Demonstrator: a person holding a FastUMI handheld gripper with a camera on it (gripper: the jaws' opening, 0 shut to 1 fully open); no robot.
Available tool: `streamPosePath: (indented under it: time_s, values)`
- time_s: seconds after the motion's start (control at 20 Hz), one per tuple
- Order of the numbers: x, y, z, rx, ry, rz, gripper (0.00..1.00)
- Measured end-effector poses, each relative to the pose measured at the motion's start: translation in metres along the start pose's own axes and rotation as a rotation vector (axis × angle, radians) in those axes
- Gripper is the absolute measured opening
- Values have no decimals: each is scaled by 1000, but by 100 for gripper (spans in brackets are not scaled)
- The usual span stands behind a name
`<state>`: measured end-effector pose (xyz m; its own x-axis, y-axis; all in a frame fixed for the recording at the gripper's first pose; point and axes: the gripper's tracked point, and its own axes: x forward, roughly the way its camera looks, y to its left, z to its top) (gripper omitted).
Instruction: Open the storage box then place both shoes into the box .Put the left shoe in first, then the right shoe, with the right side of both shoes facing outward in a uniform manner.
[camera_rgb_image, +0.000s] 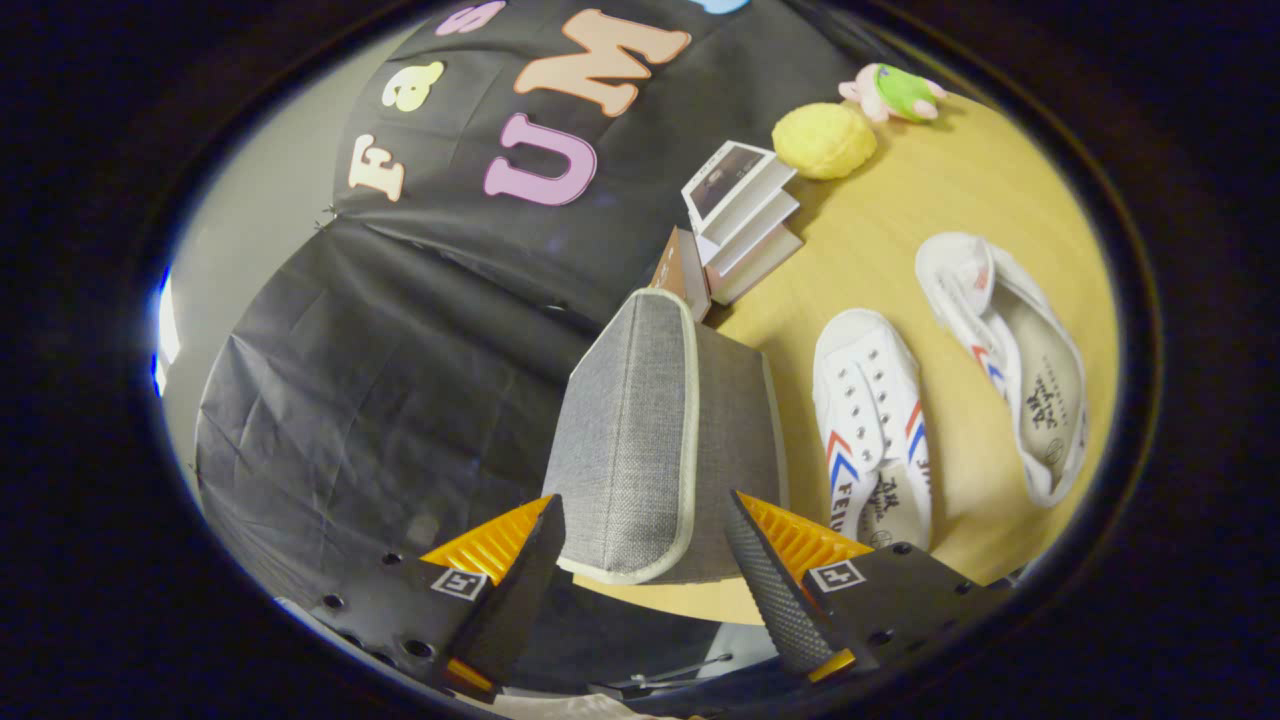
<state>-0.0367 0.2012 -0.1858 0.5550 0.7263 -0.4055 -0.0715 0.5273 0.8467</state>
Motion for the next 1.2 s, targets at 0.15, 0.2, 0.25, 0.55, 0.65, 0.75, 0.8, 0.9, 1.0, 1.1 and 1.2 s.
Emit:
streamPosePath:
  time_s: [0.15,0.2,0.25,0.55,0.65,0.75,0.8,0.9,1.0,1.1,1.2]
  values:
    - [15,-2,-6,85,27,42,100]
    - [20,-3,-6,115,33,55,100]
    - [23,-2,-5,147,38,69,99]
    - [36,3,-10,200,76,99,81]
    - [32,4,-7,196,70,90,64]
    - [32,10,2,190,24,97,48]
    - [38,13,7,170,-4,90,39]
    - [32,15,4,44,-1,52,23]
    - [29,22,4,-72,-1,9,6]
    - [23,41,9,-105,-7,23,6]
    - [17,66,18,-102,-25,72,6]
